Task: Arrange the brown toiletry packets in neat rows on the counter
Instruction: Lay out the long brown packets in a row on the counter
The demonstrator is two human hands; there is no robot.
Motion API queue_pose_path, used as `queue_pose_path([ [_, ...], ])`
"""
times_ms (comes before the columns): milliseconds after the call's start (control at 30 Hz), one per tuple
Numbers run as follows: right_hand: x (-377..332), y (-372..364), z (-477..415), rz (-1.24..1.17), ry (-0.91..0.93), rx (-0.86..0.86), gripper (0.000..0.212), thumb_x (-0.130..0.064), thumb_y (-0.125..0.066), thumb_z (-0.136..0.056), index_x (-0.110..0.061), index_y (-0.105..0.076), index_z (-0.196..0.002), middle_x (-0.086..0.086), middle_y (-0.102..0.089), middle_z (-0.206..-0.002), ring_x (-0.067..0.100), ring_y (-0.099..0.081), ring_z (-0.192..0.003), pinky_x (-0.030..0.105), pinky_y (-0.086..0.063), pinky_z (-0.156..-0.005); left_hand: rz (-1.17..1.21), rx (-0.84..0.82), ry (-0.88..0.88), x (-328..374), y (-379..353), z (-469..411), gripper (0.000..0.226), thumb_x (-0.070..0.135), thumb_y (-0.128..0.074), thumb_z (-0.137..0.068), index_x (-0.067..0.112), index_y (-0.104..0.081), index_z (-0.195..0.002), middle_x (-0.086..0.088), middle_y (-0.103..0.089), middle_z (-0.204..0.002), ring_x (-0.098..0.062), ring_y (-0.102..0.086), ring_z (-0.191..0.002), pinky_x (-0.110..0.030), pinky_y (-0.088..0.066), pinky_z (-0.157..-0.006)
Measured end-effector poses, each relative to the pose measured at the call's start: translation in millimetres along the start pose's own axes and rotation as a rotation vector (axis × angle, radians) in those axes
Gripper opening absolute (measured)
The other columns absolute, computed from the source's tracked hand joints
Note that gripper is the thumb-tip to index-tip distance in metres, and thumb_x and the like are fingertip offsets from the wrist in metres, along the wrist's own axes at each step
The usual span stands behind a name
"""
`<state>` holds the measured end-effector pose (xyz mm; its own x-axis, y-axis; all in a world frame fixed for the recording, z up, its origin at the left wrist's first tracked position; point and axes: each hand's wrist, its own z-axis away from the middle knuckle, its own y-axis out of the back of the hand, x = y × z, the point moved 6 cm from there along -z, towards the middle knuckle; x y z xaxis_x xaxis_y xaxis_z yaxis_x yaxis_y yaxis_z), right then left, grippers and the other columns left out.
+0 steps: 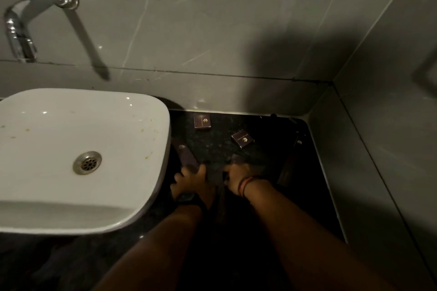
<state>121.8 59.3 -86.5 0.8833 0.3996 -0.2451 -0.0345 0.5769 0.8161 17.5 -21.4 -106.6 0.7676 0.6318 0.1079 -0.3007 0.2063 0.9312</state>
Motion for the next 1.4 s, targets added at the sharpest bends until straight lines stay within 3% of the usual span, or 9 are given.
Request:
queue_pose_path([
  [67, -4.8, 0.3, 6.4, -0.001, -0.027, 0.005, 0.033, -0.022, -0.056, -0.09, -0.021, -0.061, -0.123, 0.011, -0.058, -0.133, 0.034, -0.054, -0.122, 0.042, -0.045, -0.107, -0.052, 0.069, -0.057, -6.3, -6.8, 25.5, 0.056, 0.062, -0.046, -0.075, 0.042, -0.035, -0.127, -0.01, -0.04, -0.122, -0.032, -0.041, -0.105, -0.04, -0.038, -0.079],
  [200, -11.8, -3.3, 16.4, 0.054, -0.042, 0.02, 0.034, -0.024, -0.057, -0.09, -0.023, -0.059, -0.124, 0.01, -0.057, -0.134, 0.032, -0.054, -0.122, 0.042, -0.047, -0.104, -0.029, 0.031, -0.119, -20.1, -19.8, 54.4, 0.053, 0.056, -0.044, -0.081, 0.04, -0.032, -0.13, -0.01, -0.037, -0.129, -0.034, -0.039, -0.11, -0.043, -0.037, -0.086],
  [367, -22.8, -15.5, 20.2, 0.073, -0.027, 0.061, 0.037, -0.028, -0.059, -0.09, -0.024, -0.056, -0.126, 0.01, -0.058, -0.132, 0.03, -0.056, -0.119, 0.04, -0.051, -0.098, -0.018, 0.107, -0.099, -33.5, -15.8, 68.7, 0.072, 0.064, -0.045, -0.073, 0.034, -0.025, -0.135, -0.008, -0.044, -0.124, -0.034, -0.043, -0.107, -0.044, -0.037, -0.083],
  [500, -22.8, -21.4, 20.1, -0.009, -0.09, 0.117, 0.071, -0.029, -0.066, -0.084, -0.027, -0.028, -0.144, 0.018, -0.054, -0.129, 0.034, -0.057, -0.115, 0.042, -0.052, -0.089, 0.17, 0.103, -0.001, -38.8, -1.3, 51.4, 0.084, 0.065, -0.05, -0.07, 0.022, -0.024, -0.137, -0.01, -0.046, -0.127, -0.034, -0.045, -0.112, -0.045, -0.039, -0.088],
  [600, -22.6, -24.8, 22.4, -0.048, -0.12, 0.187, 0.086, -0.03, -0.071, -0.078, -0.027, -0.019, -0.146, 0.02, -0.052, -0.127, 0.036, -0.058, -0.112, 0.041, -0.053, -0.086, 0.255, 0.031, 0.03, -38.3, 2.3, 43.2, 0.071, 0.056, -0.057, -0.072, 0.016, -0.04, -0.127, -0.012, -0.049, -0.125, -0.036, -0.049, -0.11, -0.042, -0.043, -0.086],
  [700, -22.9, -27.2, 25.9, -0.067, -0.153, 0.211, 0.079, -0.028, -0.07, -0.08, -0.021, -0.022, -0.143, 0.019, -0.056, -0.126, 0.036, -0.06, -0.111, 0.04, -0.054, -0.084, 0.327, -0.003, 0.043, -44.4, -2.7, 48.5, 0.056, 0.05, -0.058, -0.076, 0.018, -0.048, -0.121, -0.013, -0.051, -0.124, -0.038, -0.056, -0.106, -0.042, -0.047, -0.084],
  [1167, -28.5, -34.0, 49.6, -0.055, -0.216, 0.238, 0.076, -0.039, -0.072, -0.079, -0.013, -0.031, -0.138, 0.015, -0.057, -0.129, 0.031, -0.062, -0.113, 0.038, -0.056, -0.083, 0.334, -0.05, 0.141, -76.4, -20.5, 92.2, 0.067, 0.06, -0.061, -0.07, 0.018, -0.043, -0.12, -0.012, -0.054, -0.121, -0.037, -0.055, -0.107, -0.041, -0.046, -0.084],
  [1267, -25.0, -26.0, 54.2, -0.126, -0.184, 0.32, 0.068, -0.047, -0.068, -0.079, -0.011, -0.04, -0.129, 0.017, -0.062, -0.121, 0.034, -0.063, -0.109, 0.037, -0.054, -0.082, 0.289, 0.067, 0.108, -71.1, -11.6, 96.3, 0.072, 0.065, -0.057, -0.07, 0.017, -0.041, -0.121, -0.011, -0.046, -0.123, -0.036, -0.046, -0.111, -0.042, -0.044, -0.086],
  [1400, 13.6, 8.1, 65.5, -0.31, -0.238, 0.537, 0.051, -0.041, -0.063, -0.084, -0.006, -0.051, -0.119, 0.02, -0.063, -0.117, 0.036, -0.062, -0.108, 0.041, -0.052, -0.086, 0.24, 0.266, -0.069, -33.6, 10.2, 101.7, 0.067, 0.068, -0.046, -0.073, 0.018, -0.047, -0.116, -0.01, -0.05, -0.117, -0.033, -0.049, -0.101, -0.04, -0.045, -0.078],
])
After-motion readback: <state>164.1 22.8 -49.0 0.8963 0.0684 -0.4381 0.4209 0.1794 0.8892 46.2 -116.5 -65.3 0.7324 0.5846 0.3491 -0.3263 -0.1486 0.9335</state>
